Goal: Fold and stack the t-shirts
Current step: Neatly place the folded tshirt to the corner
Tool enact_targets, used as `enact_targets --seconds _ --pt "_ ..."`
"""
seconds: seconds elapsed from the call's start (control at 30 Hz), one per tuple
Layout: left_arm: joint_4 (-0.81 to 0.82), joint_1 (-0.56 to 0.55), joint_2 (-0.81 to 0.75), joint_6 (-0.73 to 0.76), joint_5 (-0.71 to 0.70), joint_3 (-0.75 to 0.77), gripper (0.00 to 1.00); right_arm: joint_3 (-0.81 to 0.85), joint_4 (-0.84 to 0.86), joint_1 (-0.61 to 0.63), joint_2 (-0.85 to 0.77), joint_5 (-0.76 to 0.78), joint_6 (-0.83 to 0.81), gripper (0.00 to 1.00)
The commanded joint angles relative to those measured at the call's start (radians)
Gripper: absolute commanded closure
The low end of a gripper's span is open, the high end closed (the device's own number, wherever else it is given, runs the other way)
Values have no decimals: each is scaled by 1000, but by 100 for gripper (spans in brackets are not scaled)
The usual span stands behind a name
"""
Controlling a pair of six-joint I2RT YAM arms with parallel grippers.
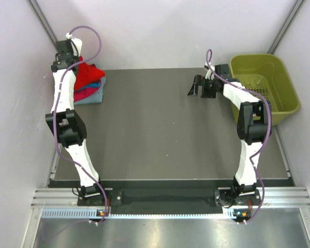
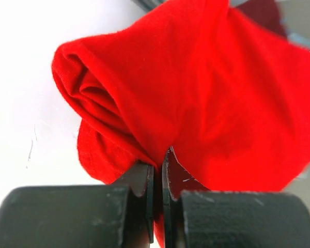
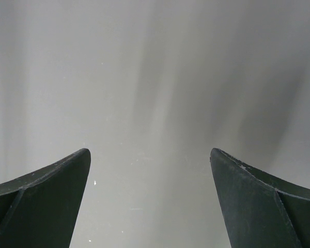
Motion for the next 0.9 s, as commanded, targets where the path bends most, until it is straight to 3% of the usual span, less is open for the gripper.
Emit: enact_targets --seconds 0.0,0.2,0.67,0.87 --pt "236 -20 -87 160 -129 -123 100 3 23 17 -70 0 -20 0" --pt "430 -17 9 290 -238 -148 100 -9 23 21 -76 1 -23 0" --pt "528 -5 204 320 -265 10 100 -43 19 20 -111 11 -44 0" --pt "543 23 322 352 -254 182 100 -45 17 20 -108 9 -44 0"
